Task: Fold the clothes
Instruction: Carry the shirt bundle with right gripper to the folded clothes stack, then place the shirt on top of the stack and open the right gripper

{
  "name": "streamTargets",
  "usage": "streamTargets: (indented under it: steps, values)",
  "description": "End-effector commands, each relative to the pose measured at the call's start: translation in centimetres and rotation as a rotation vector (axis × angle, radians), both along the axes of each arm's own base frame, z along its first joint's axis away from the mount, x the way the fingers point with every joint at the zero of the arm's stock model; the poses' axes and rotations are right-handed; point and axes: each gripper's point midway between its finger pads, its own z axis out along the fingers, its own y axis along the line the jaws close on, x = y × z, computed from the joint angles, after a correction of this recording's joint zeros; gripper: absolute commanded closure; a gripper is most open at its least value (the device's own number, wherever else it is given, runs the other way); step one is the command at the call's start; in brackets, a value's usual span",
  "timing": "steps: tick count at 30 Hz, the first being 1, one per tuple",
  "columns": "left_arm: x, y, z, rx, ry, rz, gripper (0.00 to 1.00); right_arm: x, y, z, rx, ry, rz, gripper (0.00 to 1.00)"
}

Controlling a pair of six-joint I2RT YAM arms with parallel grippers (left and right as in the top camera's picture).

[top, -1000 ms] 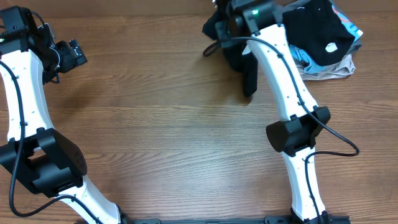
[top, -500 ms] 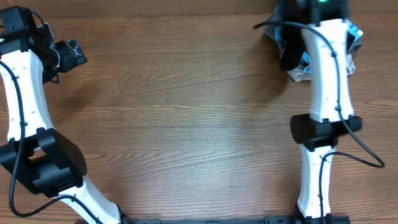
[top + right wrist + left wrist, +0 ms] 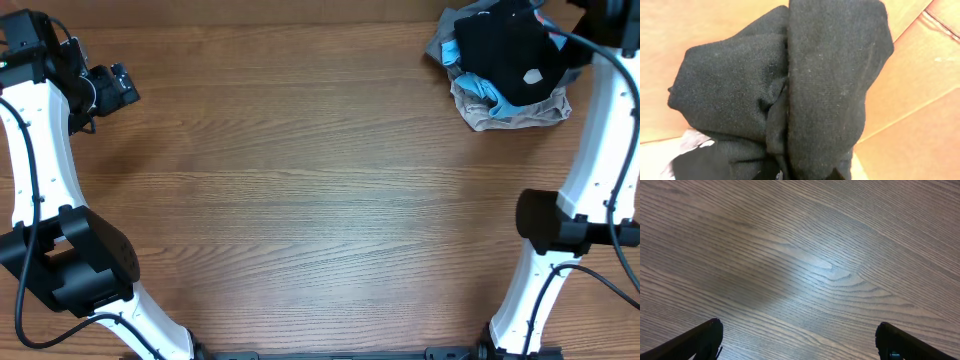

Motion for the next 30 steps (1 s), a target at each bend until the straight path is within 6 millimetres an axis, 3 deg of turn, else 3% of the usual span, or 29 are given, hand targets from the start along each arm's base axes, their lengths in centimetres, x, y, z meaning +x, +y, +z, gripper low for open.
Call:
streamTargets:
  steps: [1,6,11,13,17,22,23,24,26,27,28,30]
  values:
    - [0.0,-0.2,0.8,0.014,-0.017,-0.001,0.0,0.5,-0.8,0.4,-0.024,-0.005,0.055,0.96]
    - [0.0,-0.2,0.9,0.015,-0.02,0.0,0.0,3.5,-1.7,-3.2,-0.038,0.041,0.064,0.96]
    - [0.3,-0.1,1.0,0.016,-0.031,0.006,0.0,6.6,0.1,-9.0,-0.027,0.119,0.129,0.96]
    - [0.4,-0.1,1.1,0.018,-0.039,0.005,0.0,7.4,1.6,-12.3,-0.014,0.175,0.161,0.96]
    - [0.8,0.1,1.3,0.025,-0.056,0.006,0.0,8.3,4.3,-16.9,0.031,0.235,0.205,0.96]
    - [1.1,0.2,1.5,0.031,-0.071,0.006,0.0,8.7,9.5,-22.2,0.097,0.307,0.314,0.94]
    - [1.2,0.2,1.5,0.031,-0.071,0.006,0.0,8.6,10.5,-22.9,0.105,0.318,0.323,0.87]
    - [1.2,0.2,1.5,0.031,-0.072,0.005,0.0,8.6,11.4,-23.4,0.112,0.326,0.332,0.63]
    - [1.2,0.2,1.5,0.031,-0.073,0.005,0.0,8.5,12.8,-23.9,0.125,0.332,0.344,0.38]
    - [1.2,0.2,1.5,0.032,-0.073,0.005,0.0,8.5,13.5,-23.8,0.128,0.331,0.351,0.21]
    - [1.2,0.2,1.5,0.032,-0.074,0.005,0.0,8.6,13.9,-23.8,0.13,0.327,0.355,0.13]
    - [1.2,0.2,1.5,0.032,-0.073,0.005,0.0,8.6,14.3,-23.1,0.143,0.309,0.345,0.06]
